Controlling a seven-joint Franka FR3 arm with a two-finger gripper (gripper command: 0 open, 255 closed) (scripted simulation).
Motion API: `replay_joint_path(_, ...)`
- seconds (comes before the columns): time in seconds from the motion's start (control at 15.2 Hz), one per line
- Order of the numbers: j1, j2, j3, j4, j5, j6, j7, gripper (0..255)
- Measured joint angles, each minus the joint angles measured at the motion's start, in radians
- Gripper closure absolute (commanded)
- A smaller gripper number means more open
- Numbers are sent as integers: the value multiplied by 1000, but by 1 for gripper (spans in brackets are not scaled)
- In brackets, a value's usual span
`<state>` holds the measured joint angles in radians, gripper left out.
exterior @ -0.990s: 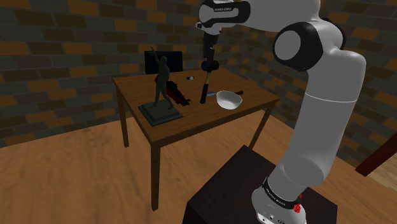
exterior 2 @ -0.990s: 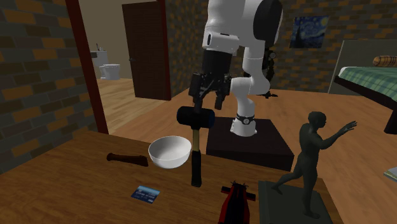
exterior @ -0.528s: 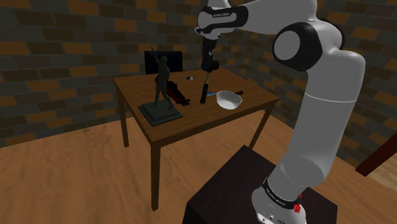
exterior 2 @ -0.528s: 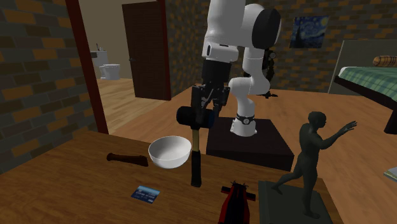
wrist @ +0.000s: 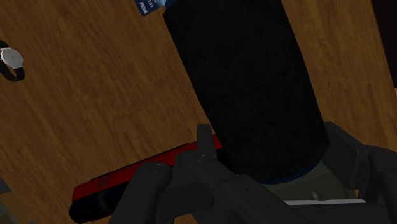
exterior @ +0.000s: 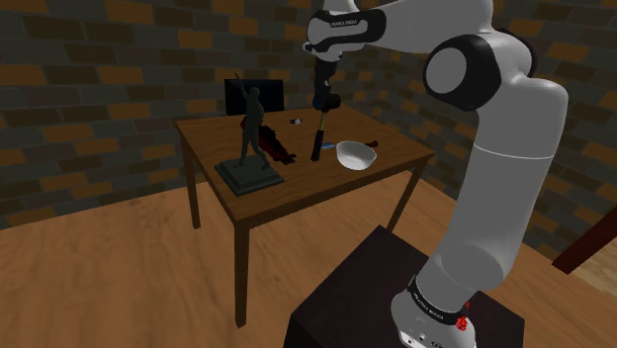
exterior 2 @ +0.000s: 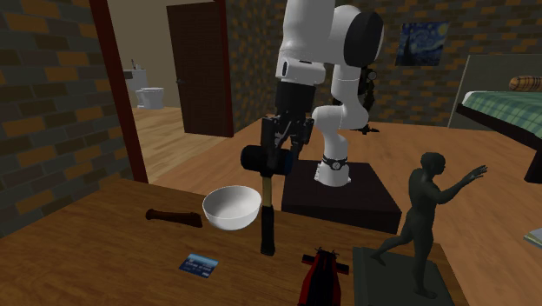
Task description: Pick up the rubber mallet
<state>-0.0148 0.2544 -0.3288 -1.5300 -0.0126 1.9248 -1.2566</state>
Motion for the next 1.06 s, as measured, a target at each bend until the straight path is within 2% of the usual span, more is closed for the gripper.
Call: replay_joint_path(1.06,-16,32,-3,237,14,-208,-19,255)
